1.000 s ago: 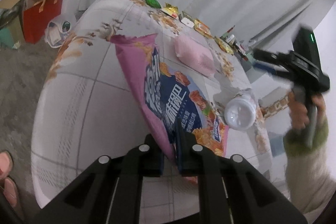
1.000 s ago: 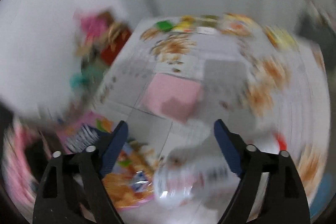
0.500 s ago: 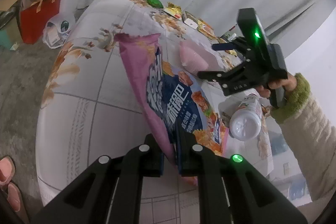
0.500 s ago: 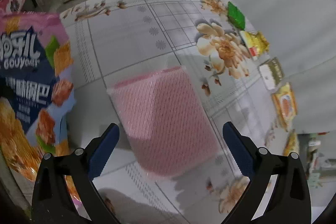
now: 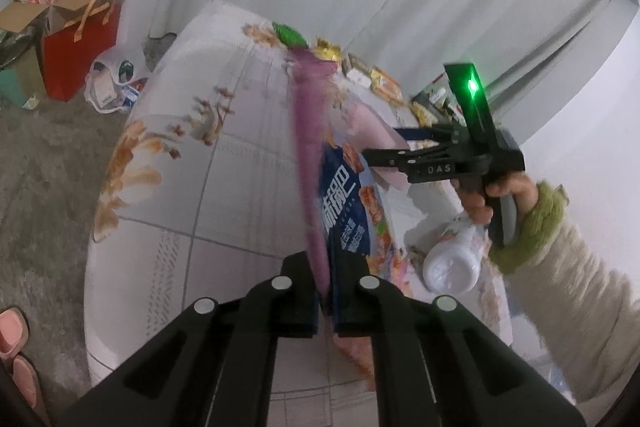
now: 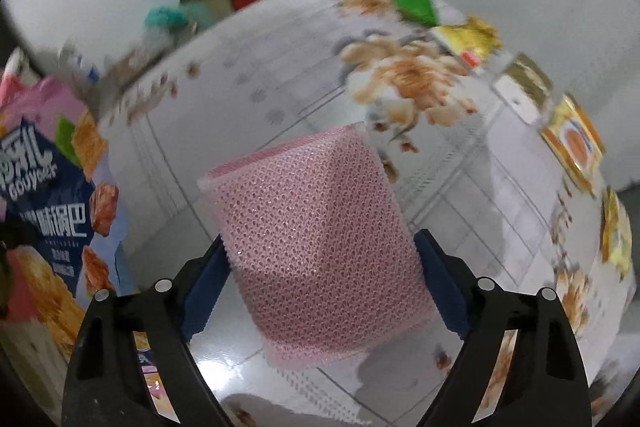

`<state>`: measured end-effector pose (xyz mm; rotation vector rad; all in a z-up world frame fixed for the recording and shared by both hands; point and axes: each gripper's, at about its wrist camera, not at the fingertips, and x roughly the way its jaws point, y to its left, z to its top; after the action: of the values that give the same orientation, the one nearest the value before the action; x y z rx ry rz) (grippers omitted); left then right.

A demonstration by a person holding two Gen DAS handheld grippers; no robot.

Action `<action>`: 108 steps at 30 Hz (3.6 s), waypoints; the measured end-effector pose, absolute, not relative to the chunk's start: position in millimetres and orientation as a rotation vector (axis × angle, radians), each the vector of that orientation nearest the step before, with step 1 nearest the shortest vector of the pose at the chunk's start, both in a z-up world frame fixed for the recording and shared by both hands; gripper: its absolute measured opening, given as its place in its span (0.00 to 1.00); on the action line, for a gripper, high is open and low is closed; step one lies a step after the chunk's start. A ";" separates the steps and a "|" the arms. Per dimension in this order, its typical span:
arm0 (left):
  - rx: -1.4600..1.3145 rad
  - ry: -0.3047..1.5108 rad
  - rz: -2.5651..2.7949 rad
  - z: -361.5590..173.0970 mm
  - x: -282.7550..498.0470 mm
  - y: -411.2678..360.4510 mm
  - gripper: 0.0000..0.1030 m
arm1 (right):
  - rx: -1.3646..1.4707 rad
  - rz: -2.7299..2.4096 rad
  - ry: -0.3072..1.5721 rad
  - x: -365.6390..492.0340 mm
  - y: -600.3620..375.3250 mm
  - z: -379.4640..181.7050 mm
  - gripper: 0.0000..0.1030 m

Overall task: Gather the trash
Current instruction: 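Release the bag and grasp the pink mesh sponge with the right gripper, then carry the pink snack bag and pink sponge over the blue wastebasket, then open both grippers to drop bag and sponge into the wastebasket, then move both open tools back over the table toward the white bottle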

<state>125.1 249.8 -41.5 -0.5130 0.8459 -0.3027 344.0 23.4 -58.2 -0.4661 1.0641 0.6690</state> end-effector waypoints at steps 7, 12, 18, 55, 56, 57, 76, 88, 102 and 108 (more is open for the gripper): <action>-0.461 0.720 -0.309 9.0 113.4 246.3 0.01 | -0.265 0.601 0.907 321.4 -23.2 1.8 0.81; -0.408 0.626 -0.366 50.3 101.4 230.0 0.01 | -0.077 0.524 0.739 269.6 -88.2 63.0 0.81; -0.330 0.522 -0.515 103.1 94.7 179.6 0.01 | 0.110 0.353 0.616 190.5 -192.0 100.6 0.81; 0.213 1.289 -1.162 -151.1 157.5 -545.6 0.02 | 1.244 -0.624 0.611 -45.4 -636.2 -169.6 0.85; 0.213 1.293 -1.157 -157.9 156.9 -553.1 0.03 | 1.247 -0.625 0.616 -41.3 -640.3 -175.3 0.85; 0.217 1.294 -1.155 -164.9 158.1 -560.7 0.06 | 1.250 -0.635 0.626 -32.9 -646.9 -183.4 0.86; 0.108 1.309 -1.106 -129.3 185.0 -547.7 0.60 | 1.221 -0.789 0.630 -42.5 -629.9 -206.1 0.90; 0.073 1.007 -1.125 35.0 178.8 -348.1 0.62 | 1.122 -0.600 0.528 -76.5 -510.3 -94.9 0.90; -0.049 0.708 -0.782 77.0 152.6 -26.4 0.73 | 1.026 -0.137 0.572 7.4 -390.4 -12.8 0.90; -0.177 0.740 -0.605 39.4 163.1 54.4 0.73 | 0.969 0.044 0.720 64.4 -326.3 -10.2 0.90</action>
<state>163.1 54.4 39.4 -0.1771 0.7401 -0.6047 64.4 -326.3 -10.2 0.9687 0.7200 0.0439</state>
